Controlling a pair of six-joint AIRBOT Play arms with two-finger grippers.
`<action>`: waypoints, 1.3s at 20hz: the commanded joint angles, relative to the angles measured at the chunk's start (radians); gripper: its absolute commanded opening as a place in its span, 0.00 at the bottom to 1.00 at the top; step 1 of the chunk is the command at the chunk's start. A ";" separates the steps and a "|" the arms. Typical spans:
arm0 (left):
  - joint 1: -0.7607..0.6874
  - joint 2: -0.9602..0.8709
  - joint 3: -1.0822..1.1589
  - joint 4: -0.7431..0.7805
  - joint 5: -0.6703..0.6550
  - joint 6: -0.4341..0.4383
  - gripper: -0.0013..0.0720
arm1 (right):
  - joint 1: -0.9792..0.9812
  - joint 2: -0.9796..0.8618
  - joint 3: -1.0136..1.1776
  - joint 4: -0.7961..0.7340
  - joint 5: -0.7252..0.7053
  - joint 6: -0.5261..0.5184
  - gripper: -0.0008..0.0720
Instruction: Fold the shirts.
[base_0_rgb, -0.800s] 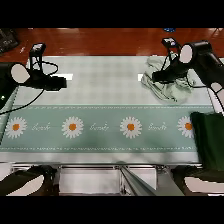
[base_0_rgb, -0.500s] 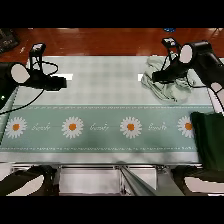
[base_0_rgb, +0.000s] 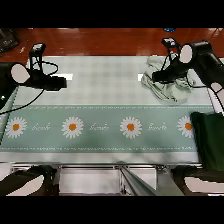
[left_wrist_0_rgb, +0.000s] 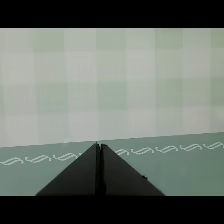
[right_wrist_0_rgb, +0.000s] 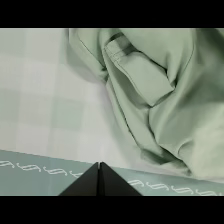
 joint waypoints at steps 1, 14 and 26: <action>0.000 -0.003 0.000 0.000 0.108 0.000 0.04 | 0.001 0.000 0.000 0.000 -0.039 0.000 0.04; 0.020 -0.122 -0.001 0.052 0.325 0.003 0.71 | -0.230 -0.204 0.000 -0.103 -0.434 0.206 0.58; 0.022 -0.126 0.011 0.002 0.113 -0.013 0.71 | -0.304 -0.330 0.006 0.117 -0.412 -0.008 0.04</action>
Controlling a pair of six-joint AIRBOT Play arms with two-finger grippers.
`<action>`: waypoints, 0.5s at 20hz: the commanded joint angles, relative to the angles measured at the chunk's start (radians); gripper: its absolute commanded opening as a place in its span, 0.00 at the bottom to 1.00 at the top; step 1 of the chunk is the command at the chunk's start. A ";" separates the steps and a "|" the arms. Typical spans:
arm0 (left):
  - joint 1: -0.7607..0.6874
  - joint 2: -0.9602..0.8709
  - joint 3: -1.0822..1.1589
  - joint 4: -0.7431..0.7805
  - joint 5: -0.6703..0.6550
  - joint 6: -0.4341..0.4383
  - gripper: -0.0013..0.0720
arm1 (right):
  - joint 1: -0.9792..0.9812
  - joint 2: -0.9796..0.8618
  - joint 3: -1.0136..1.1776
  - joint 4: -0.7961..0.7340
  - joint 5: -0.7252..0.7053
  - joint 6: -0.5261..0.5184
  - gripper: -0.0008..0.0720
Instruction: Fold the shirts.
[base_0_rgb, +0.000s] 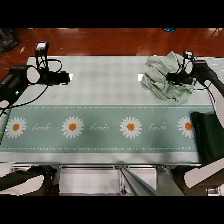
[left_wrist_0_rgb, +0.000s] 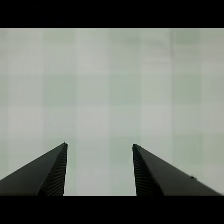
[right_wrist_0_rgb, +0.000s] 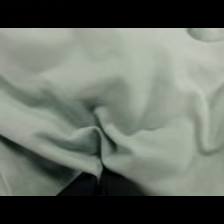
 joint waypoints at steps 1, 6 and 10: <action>0.015 0.019 0.026 -0.016 -0.175 0.024 0.71 | -0.003 0.032 0.002 0.143 0.009 -0.130 0.04; 0.120 0.200 0.094 -0.029 -0.375 0.096 0.71 | -0.003 0.201 0.156 0.216 0.077 -0.210 0.04; 0.124 0.470 -0.033 -0.122 -0.407 0.096 0.71 | 0.019 0.354 0.331 0.306 0.087 -0.272 0.04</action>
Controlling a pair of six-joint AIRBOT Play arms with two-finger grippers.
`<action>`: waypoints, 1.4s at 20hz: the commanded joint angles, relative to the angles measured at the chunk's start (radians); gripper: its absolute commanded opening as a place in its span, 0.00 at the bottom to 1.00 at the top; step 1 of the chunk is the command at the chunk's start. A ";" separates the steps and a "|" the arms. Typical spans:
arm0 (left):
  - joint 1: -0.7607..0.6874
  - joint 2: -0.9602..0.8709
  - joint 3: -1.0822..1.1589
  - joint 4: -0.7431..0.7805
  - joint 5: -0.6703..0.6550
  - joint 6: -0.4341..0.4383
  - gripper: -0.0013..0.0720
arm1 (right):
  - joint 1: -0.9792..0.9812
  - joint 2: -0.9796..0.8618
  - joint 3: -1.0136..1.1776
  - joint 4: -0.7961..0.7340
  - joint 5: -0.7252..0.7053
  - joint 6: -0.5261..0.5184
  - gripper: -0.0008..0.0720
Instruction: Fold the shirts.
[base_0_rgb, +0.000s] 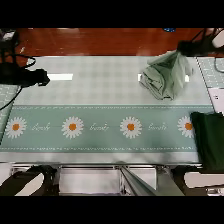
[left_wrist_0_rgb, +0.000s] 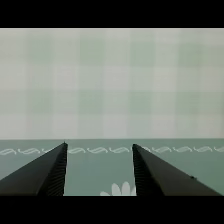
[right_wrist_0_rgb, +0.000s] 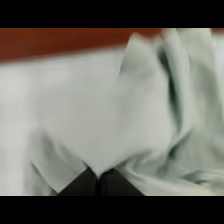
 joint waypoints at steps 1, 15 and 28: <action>0.014 0.234 -0.124 -0.081 -0.055 0.013 0.71 | 0.032 0.127 0.155 0.072 0.017 -0.071 0.04; 0.015 0.515 -0.434 -0.094 0.127 -0.076 0.71 | 0.524 0.316 0.426 0.033 0.128 -0.093 0.04; 0.014 0.511 -0.440 -0.094 0.081 -0.037 0.71 | 0.838 0.315 -0.346 0.012 0.235 0.166 0.04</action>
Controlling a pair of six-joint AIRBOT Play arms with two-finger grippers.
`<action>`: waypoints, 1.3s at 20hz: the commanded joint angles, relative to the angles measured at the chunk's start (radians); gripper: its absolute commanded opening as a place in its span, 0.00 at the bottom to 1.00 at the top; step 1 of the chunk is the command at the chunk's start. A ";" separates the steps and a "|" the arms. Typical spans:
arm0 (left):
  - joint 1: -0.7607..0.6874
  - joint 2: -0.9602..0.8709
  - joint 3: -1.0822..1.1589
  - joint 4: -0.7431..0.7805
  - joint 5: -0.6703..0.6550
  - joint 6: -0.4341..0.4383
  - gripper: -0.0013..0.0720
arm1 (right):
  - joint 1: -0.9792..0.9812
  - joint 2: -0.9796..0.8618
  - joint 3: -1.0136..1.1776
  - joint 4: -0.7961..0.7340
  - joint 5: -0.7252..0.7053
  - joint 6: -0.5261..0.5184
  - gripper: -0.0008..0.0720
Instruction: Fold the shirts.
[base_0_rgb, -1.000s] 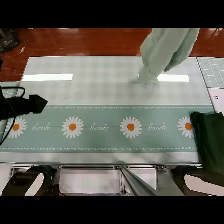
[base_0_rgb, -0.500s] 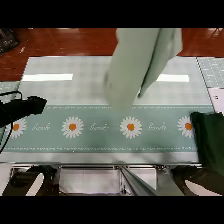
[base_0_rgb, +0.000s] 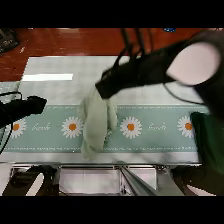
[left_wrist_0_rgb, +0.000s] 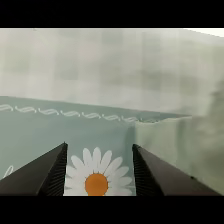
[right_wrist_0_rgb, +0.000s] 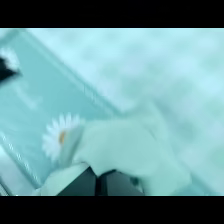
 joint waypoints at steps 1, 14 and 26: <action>0.000 -0.006 -0.010 -0.001 -0.038 0.041 0.71 | 0.022 0.001 -0.278 -0.103 0.006 0.151 0.04; 0.104 -0.583 0.011 -0.388 -0.154 0.245 0.71 | -0.525 0.306 -0.514 -0.397 0.117 0.294 0.57; -0.072 -0.903 0.008 -0.692 0.083 0.349 0.71 | -0.481 0.422 -0.986 0.181 -0.266 0.194 0.57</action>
